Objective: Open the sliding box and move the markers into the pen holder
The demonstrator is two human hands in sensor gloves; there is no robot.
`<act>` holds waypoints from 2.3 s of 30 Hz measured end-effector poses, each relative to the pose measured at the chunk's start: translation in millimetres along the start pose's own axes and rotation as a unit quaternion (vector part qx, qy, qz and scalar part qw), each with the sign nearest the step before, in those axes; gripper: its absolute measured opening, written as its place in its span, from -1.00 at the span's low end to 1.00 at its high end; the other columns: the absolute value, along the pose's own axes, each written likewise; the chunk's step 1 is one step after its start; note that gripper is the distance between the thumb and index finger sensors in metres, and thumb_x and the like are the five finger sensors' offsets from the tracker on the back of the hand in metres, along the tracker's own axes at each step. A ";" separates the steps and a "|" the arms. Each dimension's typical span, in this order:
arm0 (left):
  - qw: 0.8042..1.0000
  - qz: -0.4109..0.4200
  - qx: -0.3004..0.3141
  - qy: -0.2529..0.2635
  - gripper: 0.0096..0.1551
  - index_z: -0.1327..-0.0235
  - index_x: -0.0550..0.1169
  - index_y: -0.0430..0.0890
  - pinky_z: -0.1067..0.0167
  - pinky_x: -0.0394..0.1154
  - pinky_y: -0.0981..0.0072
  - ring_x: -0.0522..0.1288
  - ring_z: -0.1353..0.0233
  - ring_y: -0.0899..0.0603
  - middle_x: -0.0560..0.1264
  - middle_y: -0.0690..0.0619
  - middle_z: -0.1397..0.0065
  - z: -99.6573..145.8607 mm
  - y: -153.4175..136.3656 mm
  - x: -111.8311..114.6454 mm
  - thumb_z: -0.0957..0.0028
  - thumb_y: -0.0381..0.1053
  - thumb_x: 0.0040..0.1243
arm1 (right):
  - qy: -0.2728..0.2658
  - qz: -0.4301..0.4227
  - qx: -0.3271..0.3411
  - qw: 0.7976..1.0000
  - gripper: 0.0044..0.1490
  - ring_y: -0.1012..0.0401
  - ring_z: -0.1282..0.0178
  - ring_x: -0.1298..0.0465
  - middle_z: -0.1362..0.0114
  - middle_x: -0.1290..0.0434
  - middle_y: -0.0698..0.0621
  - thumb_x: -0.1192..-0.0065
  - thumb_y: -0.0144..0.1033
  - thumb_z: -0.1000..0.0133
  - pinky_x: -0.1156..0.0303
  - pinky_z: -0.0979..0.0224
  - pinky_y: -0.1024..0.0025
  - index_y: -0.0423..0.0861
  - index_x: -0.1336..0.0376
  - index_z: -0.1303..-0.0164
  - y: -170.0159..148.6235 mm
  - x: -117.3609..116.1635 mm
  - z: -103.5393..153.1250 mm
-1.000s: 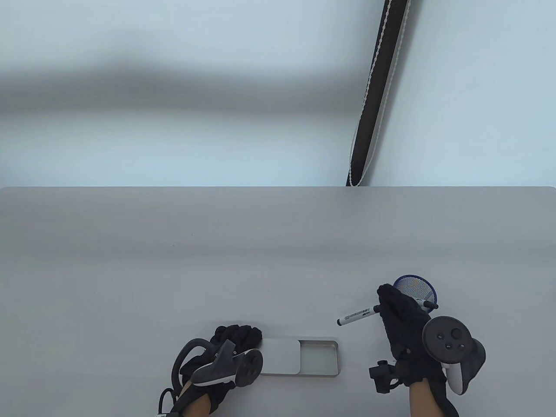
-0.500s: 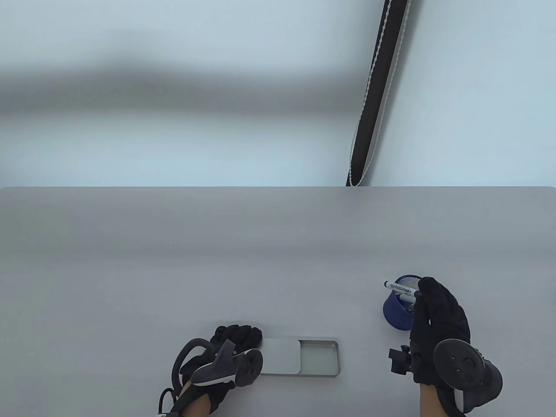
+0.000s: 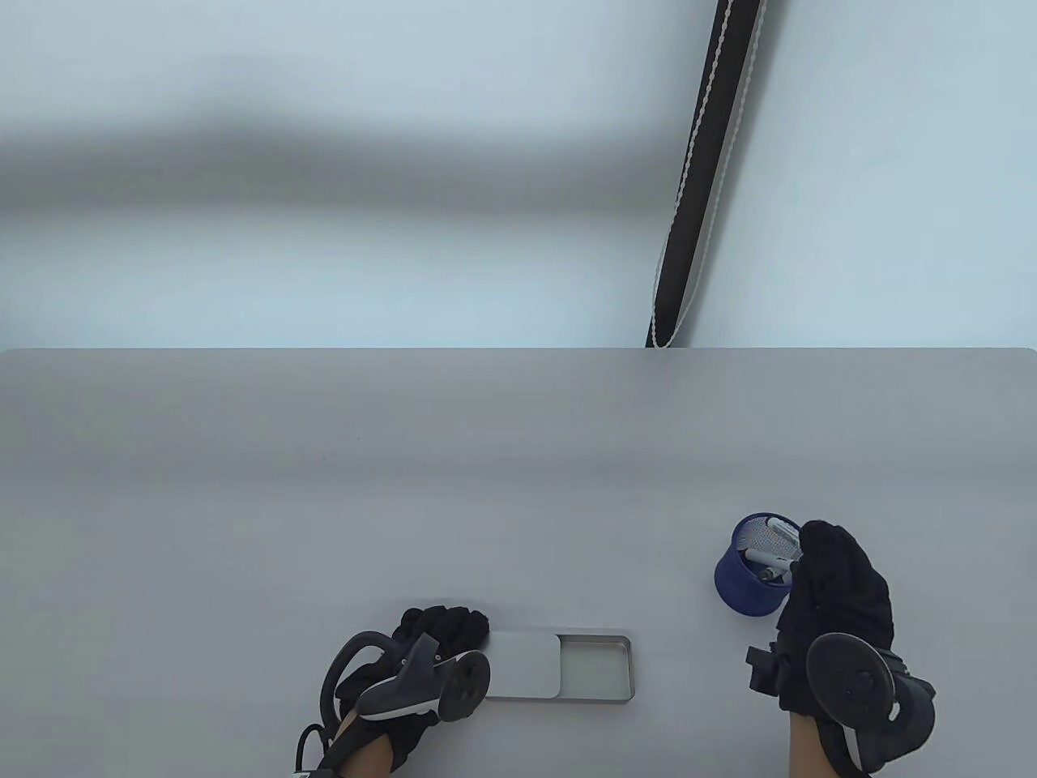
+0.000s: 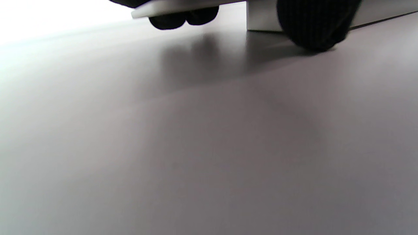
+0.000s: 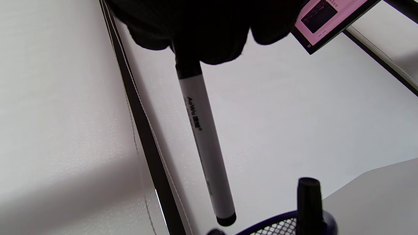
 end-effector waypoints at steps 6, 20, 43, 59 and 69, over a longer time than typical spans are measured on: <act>1.000 0.000 0.000 0.000 -0.09 -0.54 0.07 0.10 -0.62 0.24 0.11 0.23 -0.64 -0.10 0.13 0.09 -0.69 0.0 0.0 0.0 0.03 0.43 -0.02 | 0.029 0.015 -0.012 0.999 -0.54 0.18 -0.16 -0.51 -0.30 -0.41 0.06 -0.21 -0.30 0.00 -0.37 -0.37 0.14 0.14 -0.32 -0.13 -5.7 -12.5 2.2; 1.000 0.000 0.000 0.000 -0.09 -0.54 0.07 0.10 -0.61 0.24 0.11 0.23 -0.64 -0.10 0.13 0.09 -0.69 0.0 0.0 0.0 0.03 0.43 -0.03 | 0.077 0.037 -0.018 0.996 -0.54 0.18 -0.15 -0.53 -0.30 -0.42 0.07 -0.21 -0.30 0.01 -0.37 -0.37 0.15 0.15 -0.33 -0.12 -13.0 -34.8 9.1; 1.000 0.000 0.000 -0.001 -0.09 -0.54 0.07 0.10 -0.61 0.24 0.10 0.23 -0.64 -0.10 0.12 0.09 -0.69 0.2 0.2 0.2 0.03 0.43 -0.03 | 0.122 0.066 -0.035 0.990 -0.53 0.15 -0.14 -0.56 -0.29 -0.46 0.05 -0.23 -0.29 0.01 -0.40 -0.36 0.14 0.14 -0.36 -0.12 -19.6 -49.5 13.7; 1.000 0.000 0.000 -0.001 -0.09 -0.54 0.07 0.09 -0.62 0.24 0.10 0.23 -0.65 -0.10 0.12 0.09 -0.69 0.2 0.2 0.2 0.03 0.43 -0.03 | 0.145 0.061 -0.043 0.987 -0.26 -0.06 -0.46 -0.27 -0.54 -0.14 -0.15 -0.16 -0.08 -0.02 -0.15 -0.50 -0.08 0.01 -0.11 -0.43 -13.1 -51.4 16.3; 1.000 0.000 0.000 -0.001 -0.09 -0.54 0.07 0.10 -0.62 0.24 0.10 0.23 -0.65 -0.10 0.12 0.09 -0.69 0.2 0.2 0.2 0.03 0.43 -0.03 | 0.134 0.025 0.008 0.991 -0.17 -0.14 -0.54 -0.10 -0.60 0.04 -0.21 -0.13 -0.01 -0.04 0.00 -0.54 -0.15 0.01 0.00 -0.50 25.5 -38.7 16.7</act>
Point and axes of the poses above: the tracker on the back of each hand, its own y axis roughly to the thumb side, its own z axis roughly from the fingertips to the wrist, x = y × z, the point moved 3 cm from there along -z, roughly from the wrist to the fingertips
